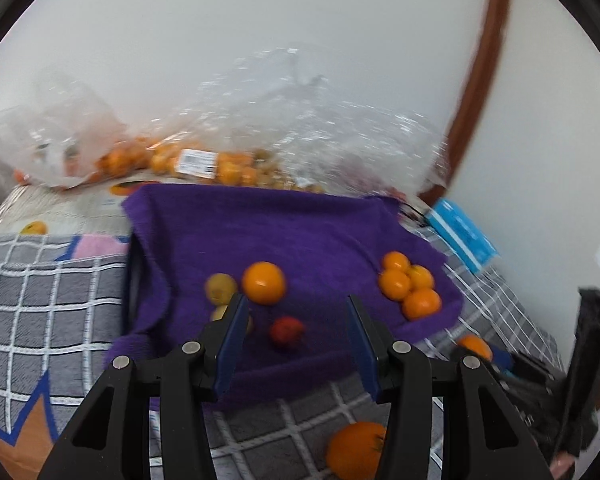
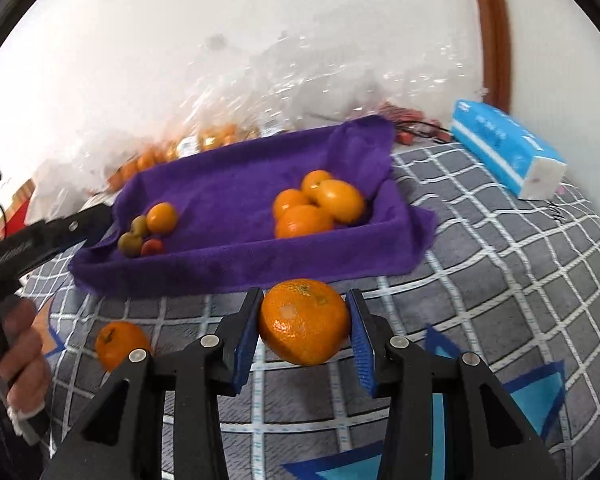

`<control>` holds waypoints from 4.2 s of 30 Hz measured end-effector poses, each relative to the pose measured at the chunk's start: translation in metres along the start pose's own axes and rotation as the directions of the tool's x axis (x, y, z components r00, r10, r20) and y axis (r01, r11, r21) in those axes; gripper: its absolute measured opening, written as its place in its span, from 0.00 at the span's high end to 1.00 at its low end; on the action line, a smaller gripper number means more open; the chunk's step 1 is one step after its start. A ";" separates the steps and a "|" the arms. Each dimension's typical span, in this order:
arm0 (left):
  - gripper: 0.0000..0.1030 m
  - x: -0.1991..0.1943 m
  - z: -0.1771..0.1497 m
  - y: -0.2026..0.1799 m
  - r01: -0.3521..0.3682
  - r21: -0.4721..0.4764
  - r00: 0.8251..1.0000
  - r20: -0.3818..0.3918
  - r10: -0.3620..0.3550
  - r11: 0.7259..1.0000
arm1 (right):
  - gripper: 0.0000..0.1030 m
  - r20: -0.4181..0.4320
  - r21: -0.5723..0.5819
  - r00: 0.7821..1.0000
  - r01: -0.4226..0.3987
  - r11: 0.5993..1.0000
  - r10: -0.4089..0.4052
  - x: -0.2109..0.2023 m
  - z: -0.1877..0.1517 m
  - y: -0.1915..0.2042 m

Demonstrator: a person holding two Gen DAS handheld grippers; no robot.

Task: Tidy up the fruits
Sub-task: 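Close the right tool on a large orange while the left tool grasps another, then lift both held oranges and carry them over the purple towel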

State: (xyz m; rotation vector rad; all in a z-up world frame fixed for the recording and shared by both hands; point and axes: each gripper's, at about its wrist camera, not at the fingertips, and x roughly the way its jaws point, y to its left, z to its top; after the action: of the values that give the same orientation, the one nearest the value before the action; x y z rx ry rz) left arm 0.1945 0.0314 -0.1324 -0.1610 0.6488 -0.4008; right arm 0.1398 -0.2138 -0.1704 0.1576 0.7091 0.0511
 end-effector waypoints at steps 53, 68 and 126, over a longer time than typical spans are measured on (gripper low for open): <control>0.60 -0.002 -0.067 -0.038 0.056 0.158 0.967 -0.254 -0.014 0.986 | 0.59 -0.011 0.124 0.997 0.077 0.989 -0.077 0.005 0.002 -0.029; 0.60 -0.016 -0.061 -0.020 0.011 0.046 0.989 -0.148 -0.004 0.999 | 0.59 0.008 0.123 0.997 0.078 0.989 -0.079 0.001 0.002 -0.028; 0.60 -0.063 -0.043 0.044 -0.123 -0.250 0.984 0.096 0.151 0.960 | 0.59 0.116 -0.052 0.985 -0.120 0.991 0.125 -0.019 0.063 0.030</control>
State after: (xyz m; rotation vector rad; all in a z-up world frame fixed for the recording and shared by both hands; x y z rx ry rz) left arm 0.1363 0.0966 -0.1437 -0.3677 0.5907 -0.1750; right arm 0.1669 -0.1937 -0.1064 0.1599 0.5782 0.1736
